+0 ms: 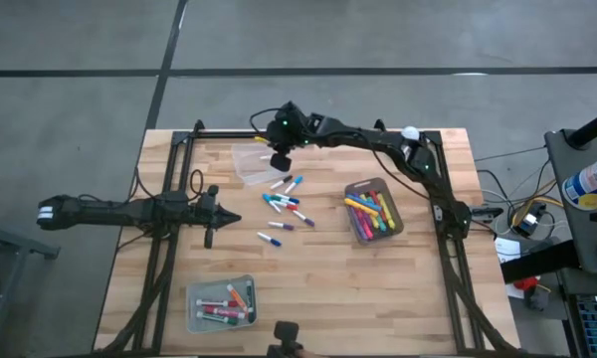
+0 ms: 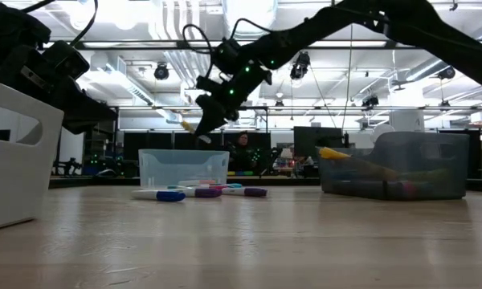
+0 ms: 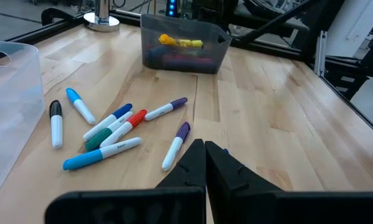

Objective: Pick & Place Markers
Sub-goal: Put the white and yellow highlighter pen into the transparent bin

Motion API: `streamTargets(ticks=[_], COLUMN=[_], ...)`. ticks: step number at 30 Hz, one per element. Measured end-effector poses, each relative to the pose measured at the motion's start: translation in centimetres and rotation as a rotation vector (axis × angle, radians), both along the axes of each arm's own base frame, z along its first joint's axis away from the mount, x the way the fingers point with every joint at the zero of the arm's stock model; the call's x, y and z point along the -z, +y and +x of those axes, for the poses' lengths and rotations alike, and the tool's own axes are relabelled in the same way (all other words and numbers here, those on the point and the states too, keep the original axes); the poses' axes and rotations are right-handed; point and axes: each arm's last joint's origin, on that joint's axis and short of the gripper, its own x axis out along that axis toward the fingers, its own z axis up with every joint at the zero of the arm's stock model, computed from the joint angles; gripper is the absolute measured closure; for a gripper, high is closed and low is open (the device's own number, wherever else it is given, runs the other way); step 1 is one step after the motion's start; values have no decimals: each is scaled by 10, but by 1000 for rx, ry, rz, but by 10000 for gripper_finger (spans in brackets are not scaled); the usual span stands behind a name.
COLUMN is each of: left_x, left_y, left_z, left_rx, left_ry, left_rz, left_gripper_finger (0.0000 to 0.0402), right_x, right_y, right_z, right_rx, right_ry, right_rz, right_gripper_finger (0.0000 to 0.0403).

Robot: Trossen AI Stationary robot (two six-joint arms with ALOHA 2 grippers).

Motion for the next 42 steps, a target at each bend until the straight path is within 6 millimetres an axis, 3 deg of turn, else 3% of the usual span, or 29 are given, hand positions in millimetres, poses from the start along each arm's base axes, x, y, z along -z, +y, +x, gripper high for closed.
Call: streamTargets(ticks=[42], left_x=[0], left_y=[0], left_z=[0], left_rx=[0], left_ry=[-1], left_rz=[0], left_gripper_finger=[401], right_x=[38], right_y=[-1], right_z=[-5], right_rx=[46], right_ry=[19], right_rz=[164], right_gripper_finger=[371])
